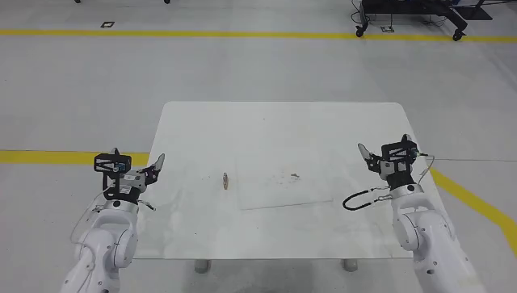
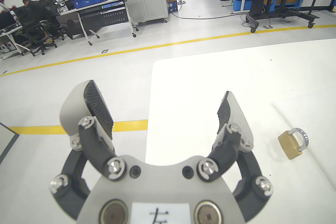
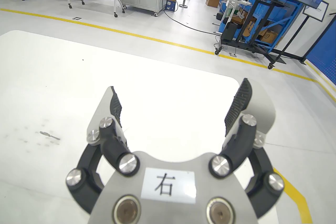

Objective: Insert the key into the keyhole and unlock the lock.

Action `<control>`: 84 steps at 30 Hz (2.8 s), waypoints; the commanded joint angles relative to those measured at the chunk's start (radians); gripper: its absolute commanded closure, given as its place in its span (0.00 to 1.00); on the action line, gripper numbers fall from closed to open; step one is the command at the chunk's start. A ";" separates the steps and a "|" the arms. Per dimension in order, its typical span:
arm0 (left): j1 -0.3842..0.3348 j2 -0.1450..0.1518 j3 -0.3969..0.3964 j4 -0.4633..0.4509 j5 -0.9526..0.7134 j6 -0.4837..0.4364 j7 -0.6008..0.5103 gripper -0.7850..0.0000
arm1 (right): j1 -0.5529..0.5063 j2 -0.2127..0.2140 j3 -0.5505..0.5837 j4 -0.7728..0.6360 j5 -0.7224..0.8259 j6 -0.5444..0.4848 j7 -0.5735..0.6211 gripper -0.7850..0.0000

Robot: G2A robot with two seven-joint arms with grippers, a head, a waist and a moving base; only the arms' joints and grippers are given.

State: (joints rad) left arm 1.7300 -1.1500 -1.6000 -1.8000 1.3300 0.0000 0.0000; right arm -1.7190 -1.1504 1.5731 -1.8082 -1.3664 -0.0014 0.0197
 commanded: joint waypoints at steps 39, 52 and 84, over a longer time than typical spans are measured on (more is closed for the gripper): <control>0.000 0.000 0.000 0.000 0.000 0.000 0.000 0.00 | 0.388 0.025 -0.202 0.435 0.518 -0.966 0.505 0.00; 0.000 0.000 0.000 0.000 0.000 0.000 0.000 0.00 | 0.395 0.027 -0.215 0.436 0.492 -0.961 0.513 0.00; 0.000 0.000 0.000 0.000 0.000 0.000 0.000 0.00 | 0.712 0.007 -0.541 0.636 -0.193 -1.011 0.190 0.26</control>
State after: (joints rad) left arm 1.7300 -1.1500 -1.6000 -1.8000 1.3300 0.0000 0.0000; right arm -1.0104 -1.1434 1.0374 -1.1748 -1.5579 -1.0124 0.2108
